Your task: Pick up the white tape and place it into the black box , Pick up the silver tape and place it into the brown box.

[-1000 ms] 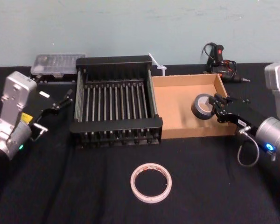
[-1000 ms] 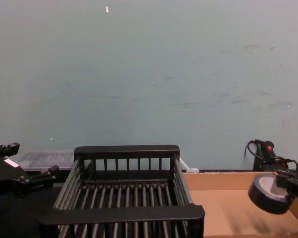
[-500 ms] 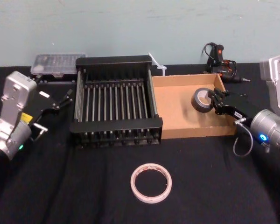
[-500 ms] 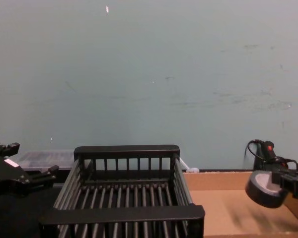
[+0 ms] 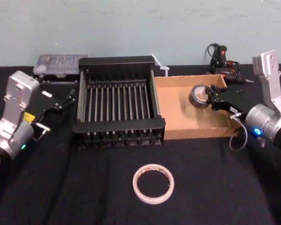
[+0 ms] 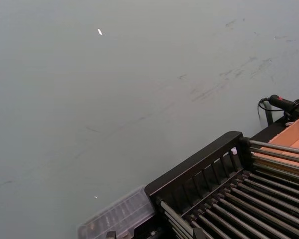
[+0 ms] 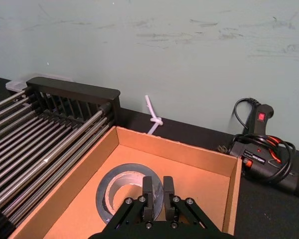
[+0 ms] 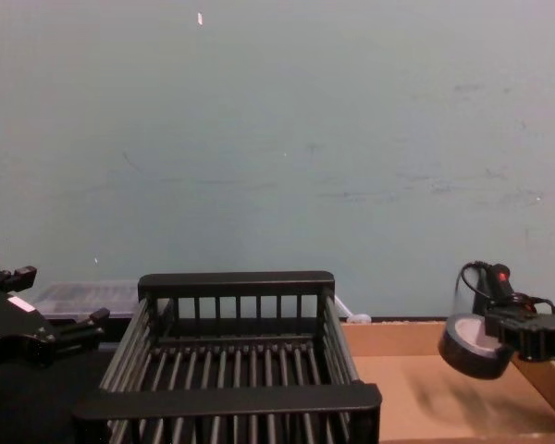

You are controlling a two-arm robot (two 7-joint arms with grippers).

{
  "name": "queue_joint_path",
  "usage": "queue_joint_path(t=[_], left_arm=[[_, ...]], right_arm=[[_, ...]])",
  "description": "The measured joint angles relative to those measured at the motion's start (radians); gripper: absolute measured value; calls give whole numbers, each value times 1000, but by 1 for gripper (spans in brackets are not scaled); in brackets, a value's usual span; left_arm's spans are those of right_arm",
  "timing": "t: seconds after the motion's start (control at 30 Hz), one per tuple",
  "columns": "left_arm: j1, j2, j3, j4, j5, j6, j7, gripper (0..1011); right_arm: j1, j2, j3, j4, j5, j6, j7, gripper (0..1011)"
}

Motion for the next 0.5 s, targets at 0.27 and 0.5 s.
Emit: queue_joint_path(t=[0.27, 0.5], left_arm=[[0, 0, 0, 0, 0, 0, 0, 1001], [0, 0, 0, 0, 0, 0, 0, 1001]], right_arm=[[3, -1, -1, 3, -3, 1, 0, 132], [0, 0, 0, 1, -1, 1, 1, 152]])
